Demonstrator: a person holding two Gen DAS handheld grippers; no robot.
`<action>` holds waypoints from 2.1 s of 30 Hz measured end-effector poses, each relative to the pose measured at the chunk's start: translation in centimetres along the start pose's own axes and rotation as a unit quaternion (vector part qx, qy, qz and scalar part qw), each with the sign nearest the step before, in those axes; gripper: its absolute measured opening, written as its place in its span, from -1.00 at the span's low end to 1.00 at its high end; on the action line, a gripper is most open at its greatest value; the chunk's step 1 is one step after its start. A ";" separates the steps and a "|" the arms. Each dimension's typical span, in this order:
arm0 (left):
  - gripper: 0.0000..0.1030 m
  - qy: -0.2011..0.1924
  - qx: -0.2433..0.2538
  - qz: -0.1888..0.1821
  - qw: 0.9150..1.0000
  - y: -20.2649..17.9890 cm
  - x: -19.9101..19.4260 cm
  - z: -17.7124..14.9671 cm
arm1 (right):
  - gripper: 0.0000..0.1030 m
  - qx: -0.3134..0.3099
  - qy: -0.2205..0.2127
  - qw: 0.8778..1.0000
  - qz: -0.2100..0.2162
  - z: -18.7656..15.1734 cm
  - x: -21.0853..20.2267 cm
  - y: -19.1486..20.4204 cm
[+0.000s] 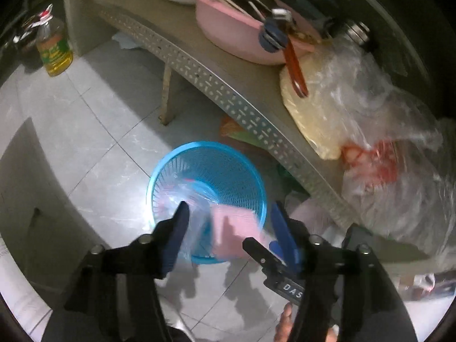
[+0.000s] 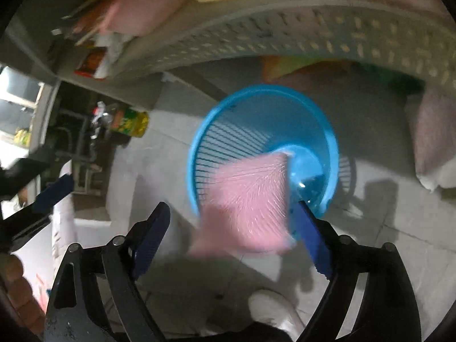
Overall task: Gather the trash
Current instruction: 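Carry both items to the blue wastebasket and open both tools over it, then bring both tools back toward the table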
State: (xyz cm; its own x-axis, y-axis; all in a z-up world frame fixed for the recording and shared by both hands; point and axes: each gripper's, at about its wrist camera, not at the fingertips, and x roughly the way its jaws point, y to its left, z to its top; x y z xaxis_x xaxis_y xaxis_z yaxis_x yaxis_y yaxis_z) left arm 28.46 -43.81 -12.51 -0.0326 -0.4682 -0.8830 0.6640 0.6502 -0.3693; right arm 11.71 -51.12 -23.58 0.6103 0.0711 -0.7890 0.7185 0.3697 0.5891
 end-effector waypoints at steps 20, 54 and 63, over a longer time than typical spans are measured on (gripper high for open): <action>0.41 -0.125 0.049 -0.021 0.991 -0.9 -13.7 -8.4 | 0.71 -0.142 -0.060 0.986 -0.068 -8.2 -9.8 2.6; 0.89 -0.348 -0.144 -0.003 0.926 15.1 -35.5 -41.6 | 0.85 -0.444 -0.175 0.878 0.033 -24.5 -22.0 20.2; 0.89 -0.398 -0.136 0.082 0.903 16.6 -37.5 -41.4 | 0.85 -0.424 -0.081 0.890 0.146 -24.7 -20.7 24.9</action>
State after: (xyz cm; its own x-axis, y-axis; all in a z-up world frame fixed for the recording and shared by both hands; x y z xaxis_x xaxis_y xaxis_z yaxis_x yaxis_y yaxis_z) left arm 9.78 9.30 2.52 0.6693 -0.5639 -0.4838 0.3997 0.8222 -0.4053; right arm 8.69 -20.50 3.10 0.8192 0.1695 -0.5479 0.0531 0.9288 0.3667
